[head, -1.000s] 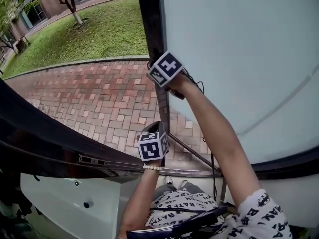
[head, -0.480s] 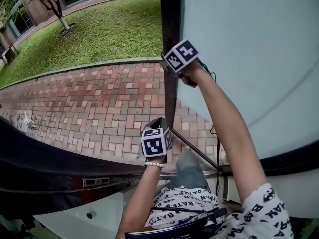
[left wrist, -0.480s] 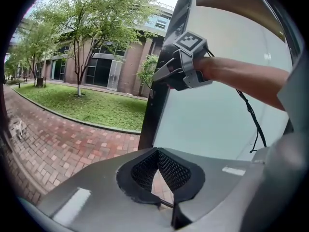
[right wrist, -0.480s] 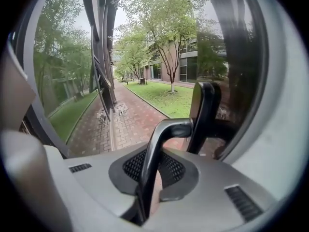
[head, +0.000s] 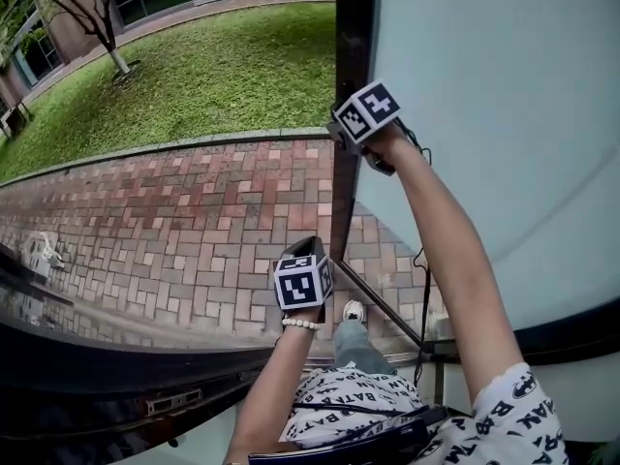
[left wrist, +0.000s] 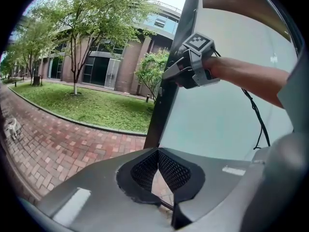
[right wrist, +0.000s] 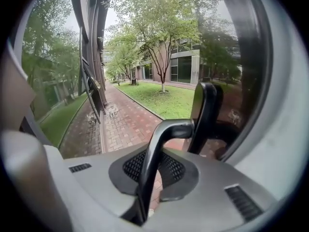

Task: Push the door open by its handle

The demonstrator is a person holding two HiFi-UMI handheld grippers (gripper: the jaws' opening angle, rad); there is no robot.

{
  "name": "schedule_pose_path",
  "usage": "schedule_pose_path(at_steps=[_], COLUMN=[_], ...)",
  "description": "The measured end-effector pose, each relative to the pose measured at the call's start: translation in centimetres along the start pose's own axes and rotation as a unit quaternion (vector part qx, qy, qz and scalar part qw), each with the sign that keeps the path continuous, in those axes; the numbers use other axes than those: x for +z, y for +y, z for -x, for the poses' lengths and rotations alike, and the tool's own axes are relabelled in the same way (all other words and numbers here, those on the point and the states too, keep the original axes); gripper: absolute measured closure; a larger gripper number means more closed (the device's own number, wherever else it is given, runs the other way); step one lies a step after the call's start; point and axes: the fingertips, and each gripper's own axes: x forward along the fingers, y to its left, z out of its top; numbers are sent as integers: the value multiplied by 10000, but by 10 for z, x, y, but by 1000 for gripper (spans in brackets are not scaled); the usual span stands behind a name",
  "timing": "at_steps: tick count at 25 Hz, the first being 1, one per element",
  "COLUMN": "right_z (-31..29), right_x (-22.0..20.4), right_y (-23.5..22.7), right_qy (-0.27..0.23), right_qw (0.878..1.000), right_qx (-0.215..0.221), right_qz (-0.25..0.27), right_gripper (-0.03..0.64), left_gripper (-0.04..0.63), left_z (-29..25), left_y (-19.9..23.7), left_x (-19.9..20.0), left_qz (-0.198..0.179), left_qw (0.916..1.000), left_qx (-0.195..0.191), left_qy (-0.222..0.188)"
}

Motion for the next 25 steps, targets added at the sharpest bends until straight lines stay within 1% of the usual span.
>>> schedule_pose_path(at_steps=[4, 9, 14, 21, 25], right_z=[5, 11, 20, 41, 57], right_x=[-4, -5, -14, -42, -59], right_y=[-28, -104, -165, -259, -304], right_qy=[12, -11, -3, -89, -147], right_qw=[9998, 9985, 9959, 9882, 9820], right_qx=[-163, -437, -704, -1148, -1420], right_qz=[-109, -344, -561, -1008, -1239], right_gripper=[586, 588, 588, 588, 588], left_gripper=[608, 608, 609, 609, 609], left_z=[-24, -79, -121, -181, -211], left_y=[-7, -28, -45, -65, -75], left_x=[11, 37, 53, 76, 88], left_qz=[-21, -108, -153, -260, -297], left_qw=[10000, 9998, 9995, 9990, 9985], left_qx=[-70, -136, -274, -350, -448], left_qy=[-7, 66, 61, 125, 117])
